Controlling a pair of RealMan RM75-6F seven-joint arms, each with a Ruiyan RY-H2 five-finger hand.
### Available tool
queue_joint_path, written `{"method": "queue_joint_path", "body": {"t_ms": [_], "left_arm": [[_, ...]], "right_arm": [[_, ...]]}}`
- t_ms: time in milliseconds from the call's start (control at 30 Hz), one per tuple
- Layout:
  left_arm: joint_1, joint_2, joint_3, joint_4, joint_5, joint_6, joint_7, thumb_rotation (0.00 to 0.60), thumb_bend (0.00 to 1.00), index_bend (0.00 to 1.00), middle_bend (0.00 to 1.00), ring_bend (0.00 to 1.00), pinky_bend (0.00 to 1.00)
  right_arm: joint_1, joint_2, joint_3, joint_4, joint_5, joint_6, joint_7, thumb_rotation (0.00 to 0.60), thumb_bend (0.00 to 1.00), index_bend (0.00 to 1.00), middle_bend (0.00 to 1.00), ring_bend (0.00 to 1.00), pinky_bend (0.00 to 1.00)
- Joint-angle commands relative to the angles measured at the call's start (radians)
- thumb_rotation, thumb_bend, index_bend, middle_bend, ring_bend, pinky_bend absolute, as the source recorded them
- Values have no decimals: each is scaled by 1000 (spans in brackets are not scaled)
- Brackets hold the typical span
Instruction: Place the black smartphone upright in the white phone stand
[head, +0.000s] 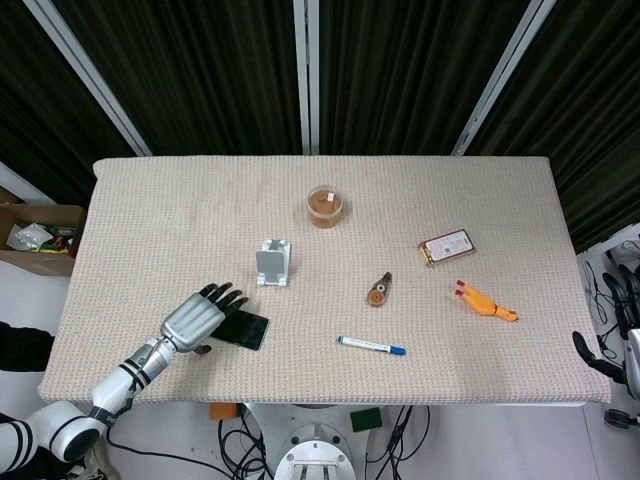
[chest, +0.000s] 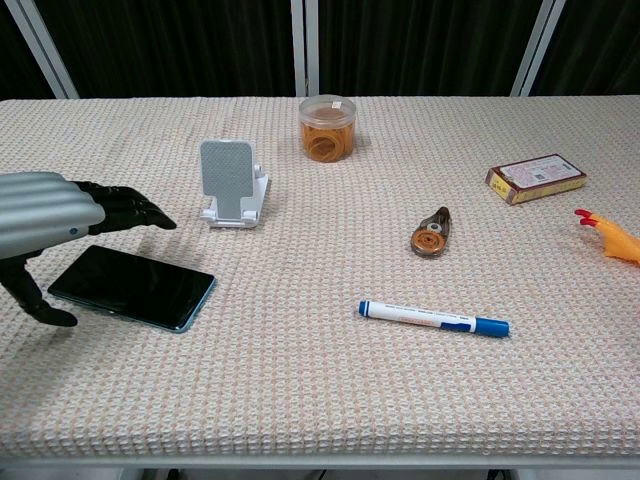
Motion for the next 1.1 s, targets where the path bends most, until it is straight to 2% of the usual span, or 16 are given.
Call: {"method": "queue_joint_path", "body": {"t_ms": [33, 300, 433, 667, 800, 1100], "left_arm": [[-5, 5, 3, -5, -7, 0, -2, 577, 0, 95, 96, 40, 161], [-27, 5, 11, -2, -42, -22, -3, 567, 15, 109, 95, 40, 161], [-41, 11, 4, -3, -111, -51, 42, 478, 17, 118, 87, 40, 162], [-64, 12, 4, -26, -258, -82, 144, 438, 28, 151, 73, 39, 162], [-74, 11, 4, -26, -291, -82, 147, 358, 29, 187, 72, 39, 162], [-93, -11, 19, 4, -295, -69, 146, 346, 47, 192, 72, 38, 162]], "right_arm": [[1, -2, -1, 1, 0, -1, 0, 556, 319, 0, 0, 0, 0], [3, -6, -2, 4, -3, -3, -5, 555, 319, 0, 0, 0, 0], [4, -9, -2, 7, -1, -3, -3, 558, 319, 0, 0, 0, 0], [4, -15, 0, 20, 8, -8, 8, 557, 319, 0, 0, 0, 0], [7, -20, -1, 27, 10, -13, 10, 556, 320, 0, 0, 0, 0], [9, -23, -1, 30, 14, -18, 7, 557, 322, 0, 0, 0, 0]]}}
